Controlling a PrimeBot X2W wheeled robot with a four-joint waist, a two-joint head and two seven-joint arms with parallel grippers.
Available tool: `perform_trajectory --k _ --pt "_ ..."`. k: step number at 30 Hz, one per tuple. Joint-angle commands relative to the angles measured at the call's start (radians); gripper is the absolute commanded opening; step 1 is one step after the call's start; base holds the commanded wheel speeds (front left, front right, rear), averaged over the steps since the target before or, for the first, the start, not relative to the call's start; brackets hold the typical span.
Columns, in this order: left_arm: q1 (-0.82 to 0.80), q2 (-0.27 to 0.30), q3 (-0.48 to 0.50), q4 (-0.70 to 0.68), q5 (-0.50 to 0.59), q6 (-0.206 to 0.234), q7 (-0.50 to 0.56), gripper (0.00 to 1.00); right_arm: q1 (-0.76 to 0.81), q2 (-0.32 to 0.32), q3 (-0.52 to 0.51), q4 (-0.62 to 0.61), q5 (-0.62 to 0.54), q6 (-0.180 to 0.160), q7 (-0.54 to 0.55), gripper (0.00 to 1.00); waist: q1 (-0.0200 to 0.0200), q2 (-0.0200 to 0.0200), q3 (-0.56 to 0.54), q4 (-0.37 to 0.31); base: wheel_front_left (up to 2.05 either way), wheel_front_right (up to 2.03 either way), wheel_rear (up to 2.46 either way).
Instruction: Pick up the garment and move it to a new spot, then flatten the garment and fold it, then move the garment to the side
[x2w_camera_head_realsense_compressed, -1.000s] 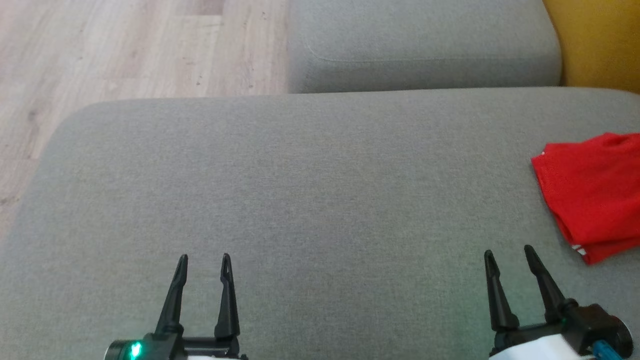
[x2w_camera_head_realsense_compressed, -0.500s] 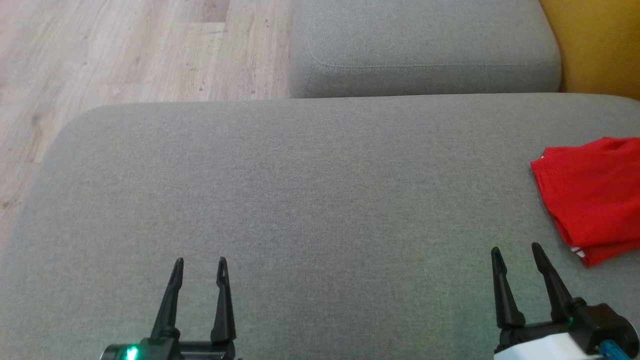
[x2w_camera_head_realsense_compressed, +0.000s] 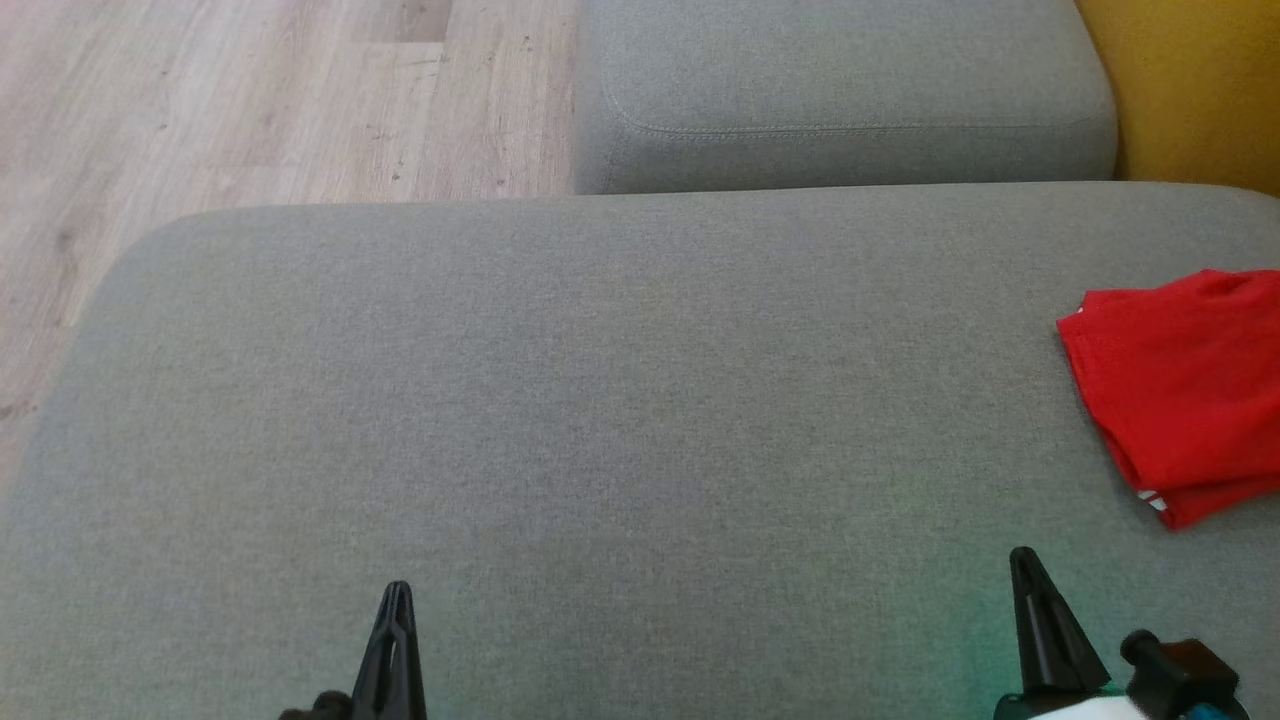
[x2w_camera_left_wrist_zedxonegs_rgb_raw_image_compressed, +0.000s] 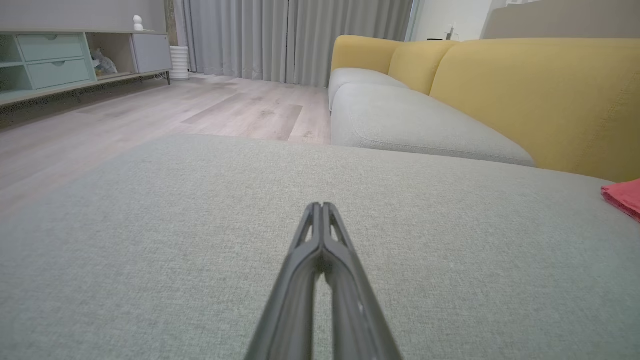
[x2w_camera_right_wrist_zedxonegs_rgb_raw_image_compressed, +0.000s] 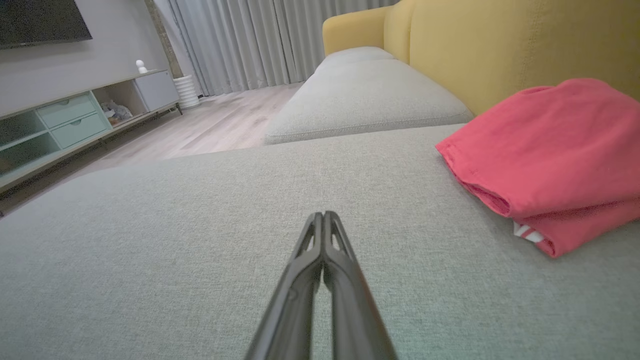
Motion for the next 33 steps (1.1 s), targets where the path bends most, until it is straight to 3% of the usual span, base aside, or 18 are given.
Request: perform_trajectory --k 1,33 --pt "-0.033 0.004 0.011 -0.028 -0.033 -0.005 0.007 0.00 -0.030 -0.007 -0.002 -0.029 0.036 0.000 0.006 0.00 0.0000 0.0000 0.000 -0.001 0.00 0.00 0.00" --pt "-0.111 0.021 0.074 0.012 -0.418 -0.073 0.080 0.00 -0.108 -0.025 -0.014 -0.009 0.432 0.000 0.078 0.00 -0.0001 0.0000 0.008 -0.021 0.00 0.00 0.00"
